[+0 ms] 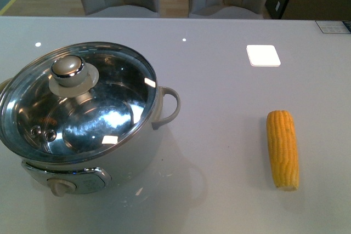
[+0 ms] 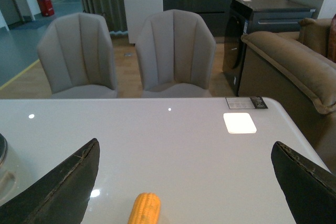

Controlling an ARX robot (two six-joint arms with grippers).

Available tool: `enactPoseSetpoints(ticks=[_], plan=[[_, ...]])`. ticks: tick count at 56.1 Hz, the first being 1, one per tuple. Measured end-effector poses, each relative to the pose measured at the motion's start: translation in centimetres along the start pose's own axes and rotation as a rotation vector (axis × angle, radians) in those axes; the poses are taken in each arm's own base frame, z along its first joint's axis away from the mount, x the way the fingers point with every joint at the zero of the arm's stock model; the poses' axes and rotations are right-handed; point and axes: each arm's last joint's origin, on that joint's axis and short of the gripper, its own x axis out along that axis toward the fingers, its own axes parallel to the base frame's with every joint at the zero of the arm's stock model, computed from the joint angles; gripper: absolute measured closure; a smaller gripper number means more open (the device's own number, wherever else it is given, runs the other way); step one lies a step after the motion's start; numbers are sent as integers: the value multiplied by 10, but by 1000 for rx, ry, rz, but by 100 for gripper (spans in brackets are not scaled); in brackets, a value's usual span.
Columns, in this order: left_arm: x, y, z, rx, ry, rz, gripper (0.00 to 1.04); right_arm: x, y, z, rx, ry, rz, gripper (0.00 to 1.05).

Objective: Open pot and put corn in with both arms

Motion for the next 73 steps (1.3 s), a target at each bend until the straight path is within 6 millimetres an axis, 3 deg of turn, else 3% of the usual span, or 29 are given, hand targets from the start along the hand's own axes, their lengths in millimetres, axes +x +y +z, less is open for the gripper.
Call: enactPoseSetpoints(ticks=[43, 48, 50, 62, 73], plan=[[0, 0, 0, 0, 1, 0, 7, 0, 0, 0, 0, 0, 0, 9], [1, -2, -2, -30, 430, -66, 7, 0, 0, 0, 0, 0, 1, 9], [2, -3, -3, -32, 496, -69, 7, 0, 0, 0, 0, 0, 0, 9], [28, -5, 23, 5, 424, -84, 7, 0, 0, 0, 0, 0, 0, 9], [78, -21, 23, 38, 381, -110, 7, 0, 0, 0, 0, 0, 0, 9]])
